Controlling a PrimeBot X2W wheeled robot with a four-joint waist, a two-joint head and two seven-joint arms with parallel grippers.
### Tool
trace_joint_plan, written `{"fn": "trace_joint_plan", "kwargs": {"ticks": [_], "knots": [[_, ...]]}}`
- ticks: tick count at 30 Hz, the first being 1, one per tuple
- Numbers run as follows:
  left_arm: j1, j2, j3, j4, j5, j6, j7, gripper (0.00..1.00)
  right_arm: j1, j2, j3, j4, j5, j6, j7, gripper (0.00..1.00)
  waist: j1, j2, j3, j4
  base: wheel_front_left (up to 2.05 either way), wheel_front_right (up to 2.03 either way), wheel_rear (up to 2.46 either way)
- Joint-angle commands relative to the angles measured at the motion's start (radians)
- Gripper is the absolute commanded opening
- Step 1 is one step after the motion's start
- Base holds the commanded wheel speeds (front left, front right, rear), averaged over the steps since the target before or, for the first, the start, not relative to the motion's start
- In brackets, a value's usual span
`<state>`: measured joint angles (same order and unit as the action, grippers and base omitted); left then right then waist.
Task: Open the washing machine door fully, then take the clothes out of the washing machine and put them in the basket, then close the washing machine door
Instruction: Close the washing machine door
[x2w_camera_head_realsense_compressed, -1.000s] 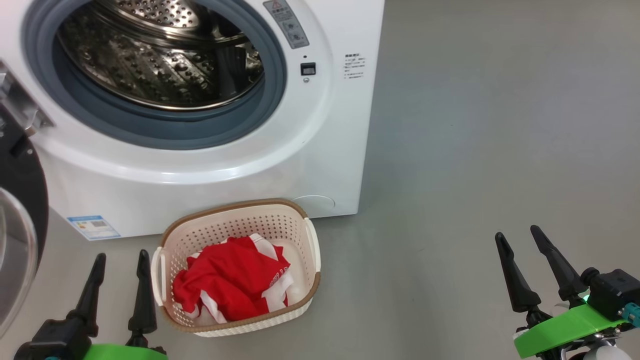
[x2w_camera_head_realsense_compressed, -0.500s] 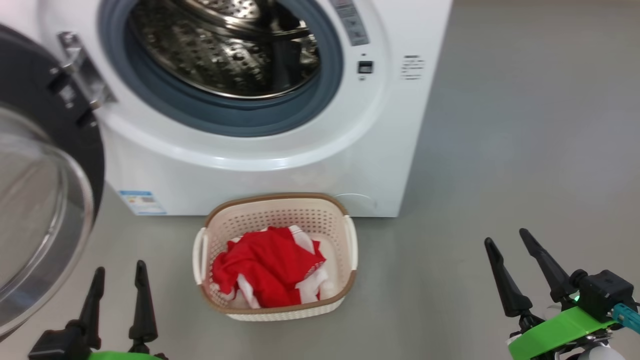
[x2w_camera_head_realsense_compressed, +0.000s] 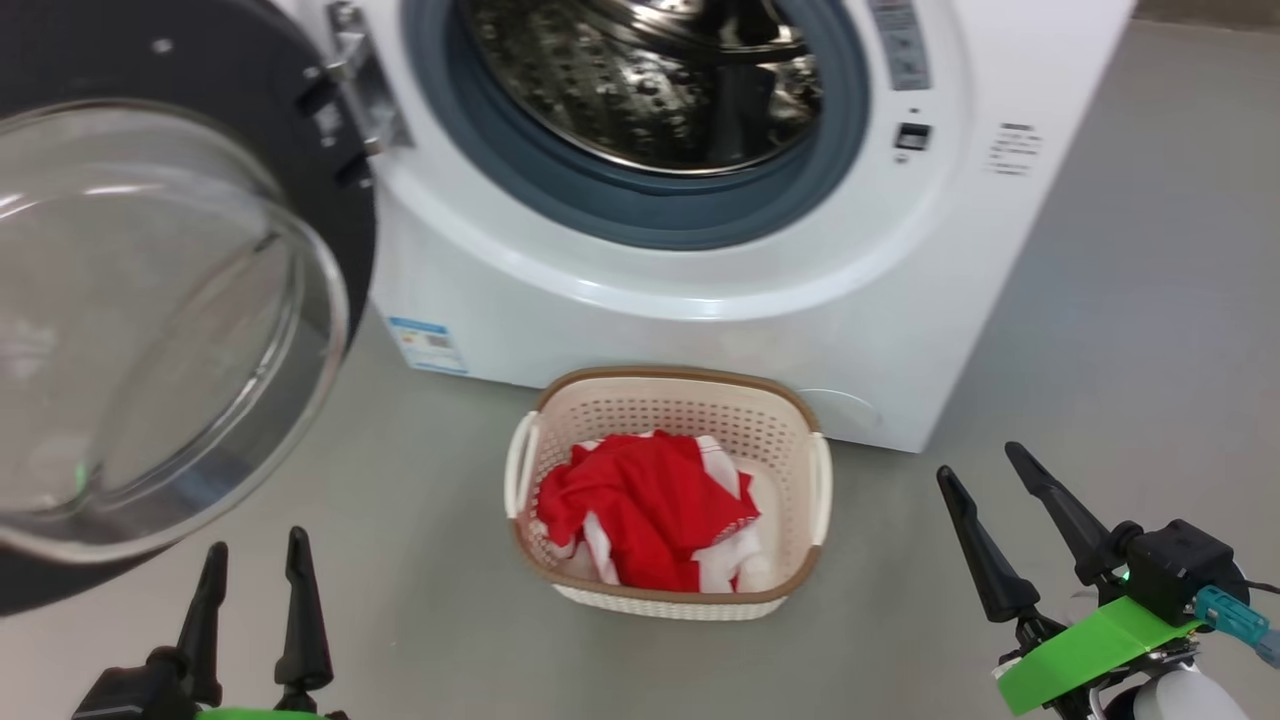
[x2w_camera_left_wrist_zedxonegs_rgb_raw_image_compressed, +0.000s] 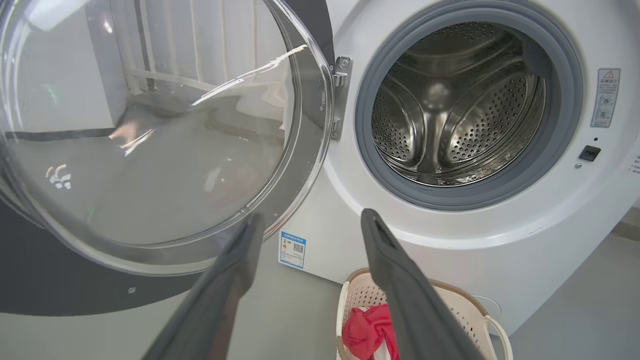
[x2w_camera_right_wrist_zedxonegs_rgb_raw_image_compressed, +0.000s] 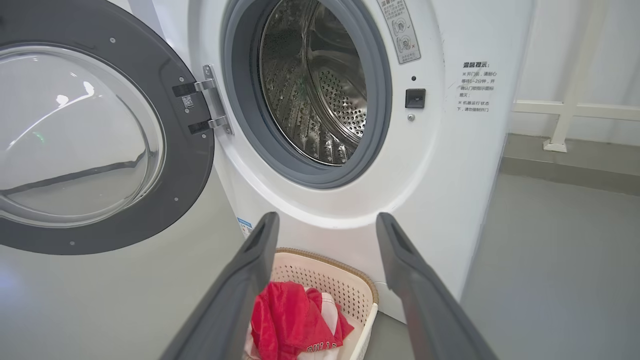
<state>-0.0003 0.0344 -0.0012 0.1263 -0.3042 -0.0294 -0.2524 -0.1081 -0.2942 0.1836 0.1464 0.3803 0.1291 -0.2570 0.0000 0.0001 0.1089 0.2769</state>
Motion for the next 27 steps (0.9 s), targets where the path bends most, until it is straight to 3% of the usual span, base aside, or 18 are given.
{"fn": "trace_joint_plan", "kwargs": {"ticks": [1, 12, 27], "knots": [[-0.002, 0.016, 0.029, -0.029, -0.008, 0.009, -0.009, 1.0, -0.031, -0.02, 0.024, -0.018, 0.013, 0.002, -0.005, 1.0, 0.0, -0.0001, 0.0, 0.061, 0.0, 0.0, 0.0], [0.012, 0.016, 0.013, -0.049, -0.04, 0.029, -0.009, 1.0, -0.049, -0.035, 0.064, -0.013, 0.02, 0.002, -0.005, 1.0, 0.0, -0.0001, 0.006, 0.161, 0.0, 0.0, 0.0], [0.036, 0.016, 0.004, -0.076, -0.066, 0.055, -0.009, 1.0, -0.071, -0.045, 0.103, -0.002, 0.026, 0.002, -0.005, 1.0, 0.0, -0.0001, 0.01, 0.205, 0.0, 0.0, 0.0]]}}
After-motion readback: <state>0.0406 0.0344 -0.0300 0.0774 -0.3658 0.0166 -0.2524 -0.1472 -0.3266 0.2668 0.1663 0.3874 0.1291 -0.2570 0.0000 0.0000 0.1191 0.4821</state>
